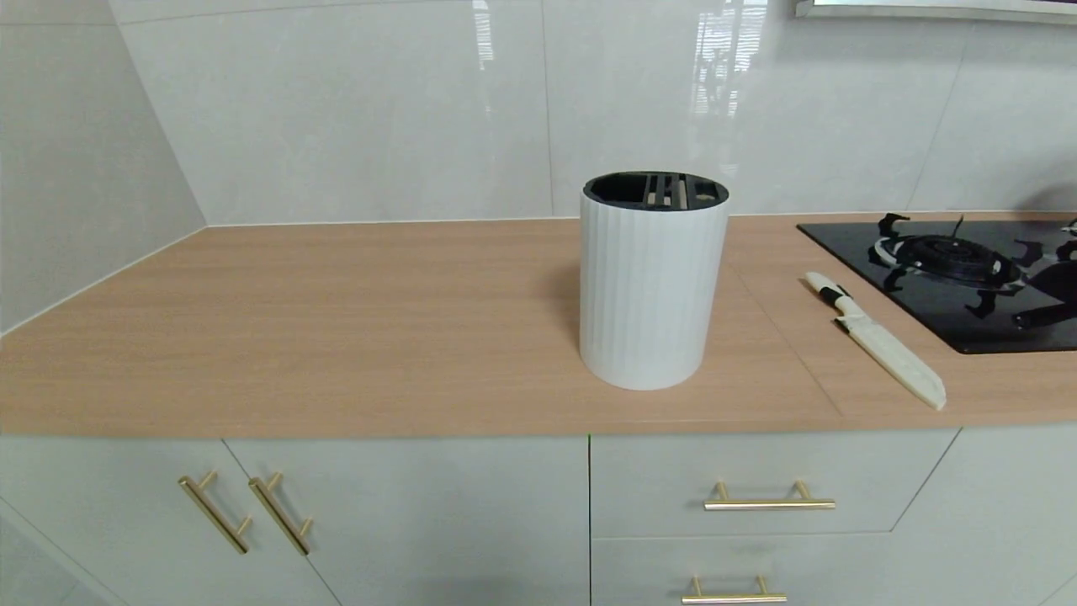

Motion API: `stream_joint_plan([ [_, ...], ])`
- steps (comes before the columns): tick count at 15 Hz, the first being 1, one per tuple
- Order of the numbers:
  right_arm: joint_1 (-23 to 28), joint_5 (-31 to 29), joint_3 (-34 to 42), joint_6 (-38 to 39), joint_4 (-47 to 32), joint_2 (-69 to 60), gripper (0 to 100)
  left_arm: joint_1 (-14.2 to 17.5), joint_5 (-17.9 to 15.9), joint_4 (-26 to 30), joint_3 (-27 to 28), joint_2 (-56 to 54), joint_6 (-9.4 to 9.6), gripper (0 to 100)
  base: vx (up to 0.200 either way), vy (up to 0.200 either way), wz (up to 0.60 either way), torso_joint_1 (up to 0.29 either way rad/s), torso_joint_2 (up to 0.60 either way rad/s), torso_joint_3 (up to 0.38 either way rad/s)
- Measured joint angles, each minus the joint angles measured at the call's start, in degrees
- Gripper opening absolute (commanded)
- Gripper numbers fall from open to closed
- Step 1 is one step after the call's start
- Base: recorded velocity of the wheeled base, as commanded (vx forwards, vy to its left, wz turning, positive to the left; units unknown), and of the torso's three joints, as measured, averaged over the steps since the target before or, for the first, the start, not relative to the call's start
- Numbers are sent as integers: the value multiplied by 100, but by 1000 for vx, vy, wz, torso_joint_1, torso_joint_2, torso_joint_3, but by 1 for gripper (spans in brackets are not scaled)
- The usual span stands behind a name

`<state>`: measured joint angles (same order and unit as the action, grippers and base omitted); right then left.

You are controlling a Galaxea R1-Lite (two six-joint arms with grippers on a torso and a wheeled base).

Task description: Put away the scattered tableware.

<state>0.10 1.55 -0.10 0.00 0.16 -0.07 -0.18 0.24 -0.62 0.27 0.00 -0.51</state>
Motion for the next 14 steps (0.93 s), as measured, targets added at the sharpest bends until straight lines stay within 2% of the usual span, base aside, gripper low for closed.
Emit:
stream_joint_plan([
  [14,0,0,0,10,0,0,100,0,-2,-2,0,0,0,100,0,0,0,218,-527,-312],
])
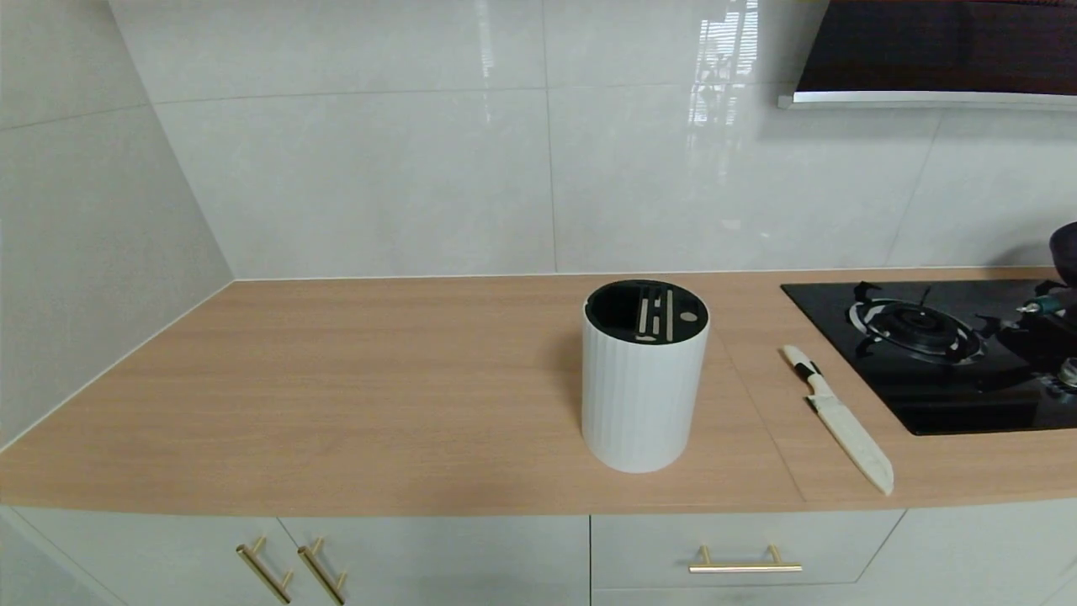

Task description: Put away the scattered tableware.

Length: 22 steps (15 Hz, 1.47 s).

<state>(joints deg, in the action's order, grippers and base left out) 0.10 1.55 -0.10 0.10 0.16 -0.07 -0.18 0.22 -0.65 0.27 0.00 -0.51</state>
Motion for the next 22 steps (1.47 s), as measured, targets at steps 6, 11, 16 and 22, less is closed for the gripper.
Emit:
stream_joint_plan([
  [6,0,-2,0,-2,0,0,100,0,2,5,0,0,0,100,0,0,0,240,-531,-287],
  [11,0,-2,0,-2,0,0,100,0,2,0,0,0,0,100,0,0,0,139,-305,-162],
  [16,0,-2,0,-7,0,0,100,0,0,5,0,0,0,100,0,0,-120,0,0,0],
  [22,4,-2,0,-10,-2,0,100,5,0,0,0,0,0,100,0,0,-100,0,0,0],
])
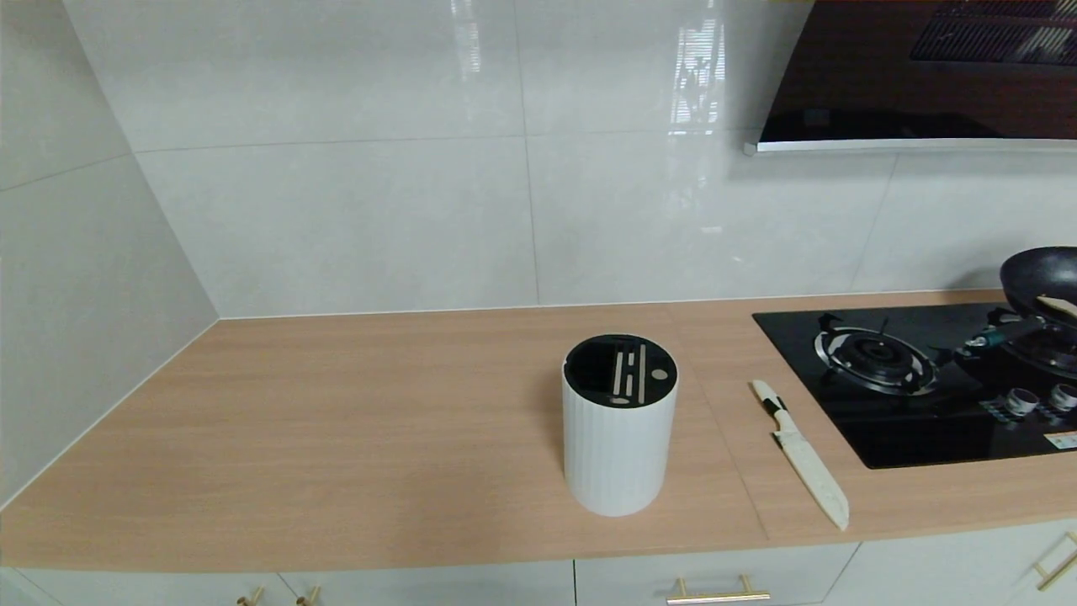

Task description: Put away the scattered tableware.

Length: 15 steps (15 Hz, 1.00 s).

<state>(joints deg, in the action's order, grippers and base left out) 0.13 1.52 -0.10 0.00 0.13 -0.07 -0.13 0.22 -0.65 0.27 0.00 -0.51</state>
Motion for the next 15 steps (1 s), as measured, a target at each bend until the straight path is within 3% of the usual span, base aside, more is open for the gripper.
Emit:
stream_joint_plan([
  [11,-6,-90,-12,-82,29,5,100,-2,0,5,0,0,2,100,0,0,0,0,0,0],
  [15,-112,39,-1029,11,-91,720,100,-2,0,2,0,0,0,100,0,0,0,0,0,0],
])
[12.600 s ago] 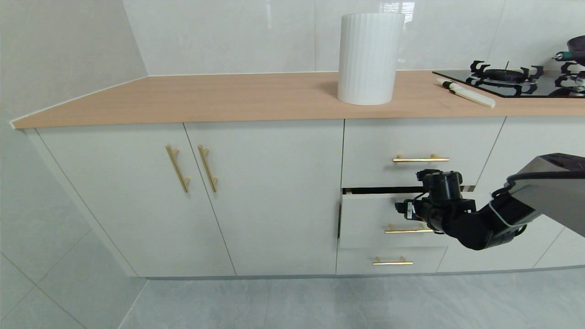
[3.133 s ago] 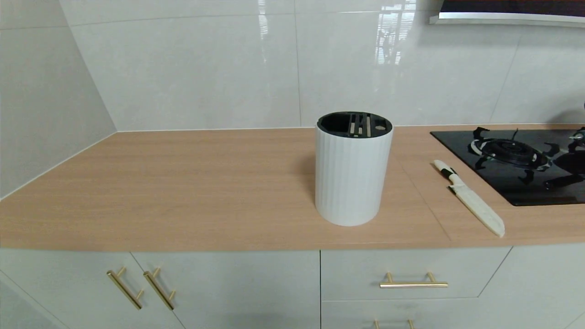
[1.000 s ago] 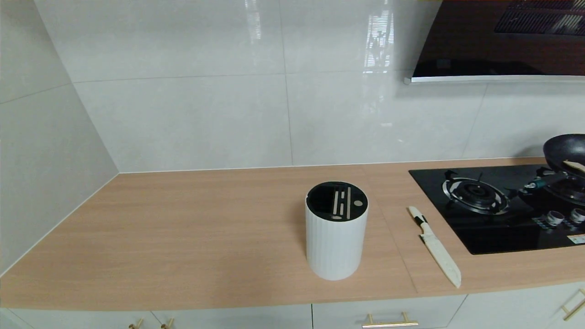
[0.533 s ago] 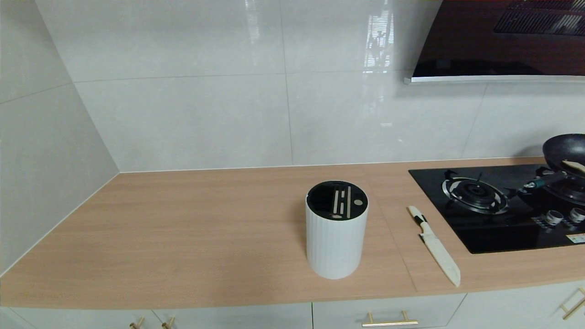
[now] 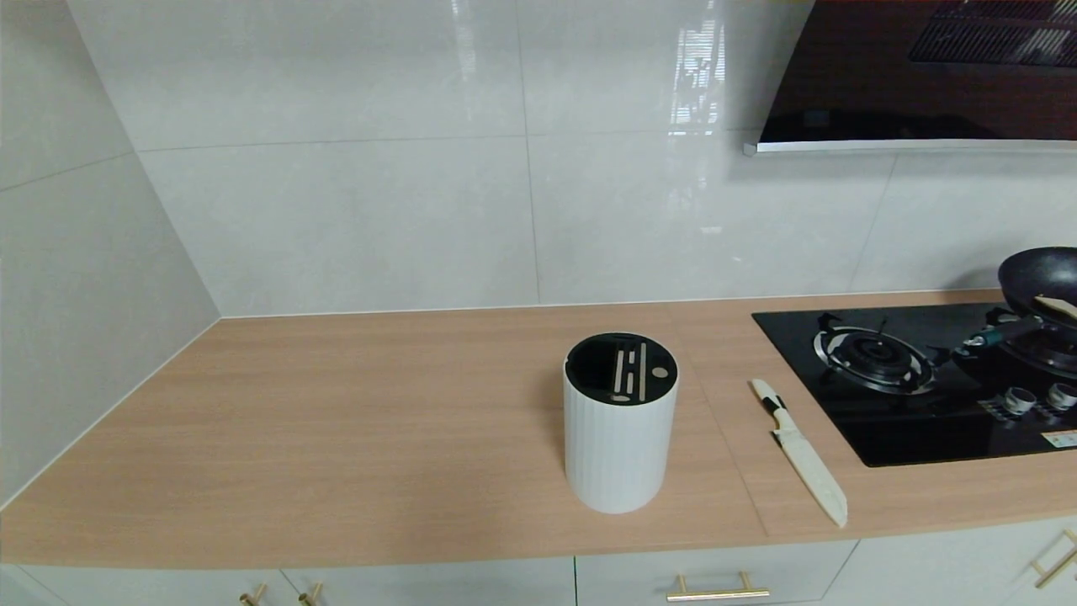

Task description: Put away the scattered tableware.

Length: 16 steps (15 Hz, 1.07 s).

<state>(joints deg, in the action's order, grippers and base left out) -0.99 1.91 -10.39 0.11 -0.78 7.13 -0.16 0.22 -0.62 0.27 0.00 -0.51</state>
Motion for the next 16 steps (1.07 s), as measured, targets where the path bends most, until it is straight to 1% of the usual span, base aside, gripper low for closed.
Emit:
stream_joint_plan([
  [3,-55,115,-628,0,173,1685,100,-2,2,2,0,0,0,100,0,0,0,0,0,0],
  [8,-129,165,-1596,-13,1325,5062,100,-2,0,-2,0,0,0,100,0,0,0,0,0,0],
  [13,-218,224,-2789,-115,1793,7914,100,-2,2,2,0,0,2,100,0,0,0,0,0,0],
  [14,-289,229,-2918,-123,1977,8408,100,-2,2,0,0,0,2,100,0,0,0,0,0,0],
  [16,-444,145,-3071,-152,2620,9350,100,-2,0,2,0,0,9,100,0,0,0,0,0,0],
])
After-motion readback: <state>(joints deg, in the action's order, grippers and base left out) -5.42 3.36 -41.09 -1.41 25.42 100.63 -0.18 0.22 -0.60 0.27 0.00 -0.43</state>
